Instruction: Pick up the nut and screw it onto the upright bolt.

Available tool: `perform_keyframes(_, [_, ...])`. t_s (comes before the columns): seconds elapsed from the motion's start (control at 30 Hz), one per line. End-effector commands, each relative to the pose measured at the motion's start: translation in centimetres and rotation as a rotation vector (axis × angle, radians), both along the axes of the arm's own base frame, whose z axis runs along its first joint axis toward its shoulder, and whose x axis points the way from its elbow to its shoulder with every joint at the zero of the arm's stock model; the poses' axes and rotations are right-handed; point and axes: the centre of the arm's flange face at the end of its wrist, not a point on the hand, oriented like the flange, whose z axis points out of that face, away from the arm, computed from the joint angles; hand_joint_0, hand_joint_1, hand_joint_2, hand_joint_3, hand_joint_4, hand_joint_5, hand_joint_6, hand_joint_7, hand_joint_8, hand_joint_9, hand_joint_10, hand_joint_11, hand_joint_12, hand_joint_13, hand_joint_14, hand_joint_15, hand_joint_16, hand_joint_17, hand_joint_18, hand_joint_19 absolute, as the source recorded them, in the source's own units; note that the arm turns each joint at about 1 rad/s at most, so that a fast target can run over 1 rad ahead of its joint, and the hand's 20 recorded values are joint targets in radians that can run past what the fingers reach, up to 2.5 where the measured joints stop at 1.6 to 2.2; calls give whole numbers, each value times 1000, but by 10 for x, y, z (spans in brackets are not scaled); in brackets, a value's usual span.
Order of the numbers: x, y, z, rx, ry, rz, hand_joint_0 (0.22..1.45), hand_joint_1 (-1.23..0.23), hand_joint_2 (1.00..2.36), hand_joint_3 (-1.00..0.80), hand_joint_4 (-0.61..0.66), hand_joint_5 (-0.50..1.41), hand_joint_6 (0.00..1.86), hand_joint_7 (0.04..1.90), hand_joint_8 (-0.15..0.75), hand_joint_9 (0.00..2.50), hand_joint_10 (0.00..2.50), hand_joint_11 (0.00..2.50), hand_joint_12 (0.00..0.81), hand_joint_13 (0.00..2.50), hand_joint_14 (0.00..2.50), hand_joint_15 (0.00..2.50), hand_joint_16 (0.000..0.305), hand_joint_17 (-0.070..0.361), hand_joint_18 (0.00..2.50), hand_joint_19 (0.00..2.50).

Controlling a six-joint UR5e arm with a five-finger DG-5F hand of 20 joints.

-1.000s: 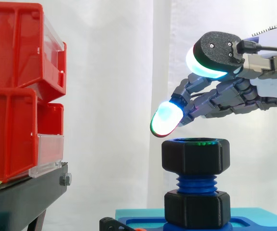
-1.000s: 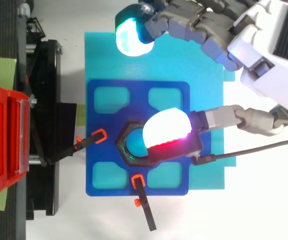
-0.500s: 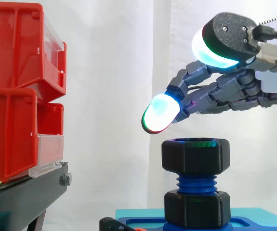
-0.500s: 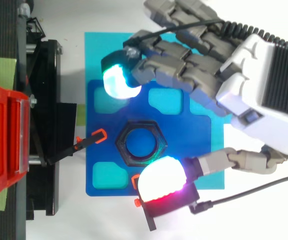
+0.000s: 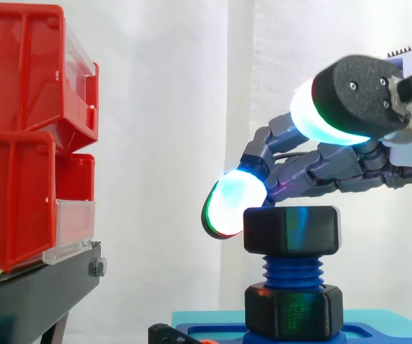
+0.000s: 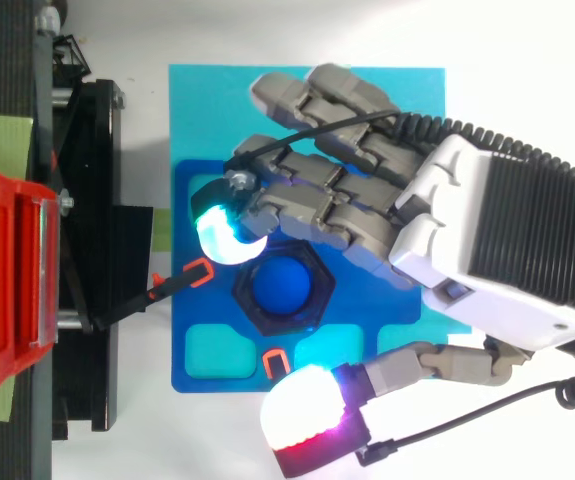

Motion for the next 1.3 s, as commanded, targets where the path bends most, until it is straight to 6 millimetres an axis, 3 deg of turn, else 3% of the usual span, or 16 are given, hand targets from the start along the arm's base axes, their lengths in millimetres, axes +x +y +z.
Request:
perform_keyframes(0.0, [0, 1, -2, 2, 3, 6, 389, -377, 1000, -500, 233, -112, 504, 1009, 287, 484, 0, 0, 361, 103, 0, 0, 54, 121, 0, 0])
perform_keyframes(0.6, [-1, -5, -4, -2, 24, 5, 401, -382, 1000, -500, 206, -47, 500, 1400, 305, 616, 0, 0, 357, 198, 0, 0, 51, 115, 0, 0])
perform_keyframes(1.0, [-14, -18, -15, -16, 144, 9, 429, -418, 1000, -500, 162, -9, 594, 1308, 290, 754, 0, 0, 352, 333, 0, 0, 43, 97, 0, 0])
perform_keyframes(1.27, [-21, -28, -4, -5, 164, -2, 439, -424, 1000, -500, 107, 8, 614, 1254, 264, 864, 0, 0, 349, 427, 0, 0, 40, 90, 69, 0])
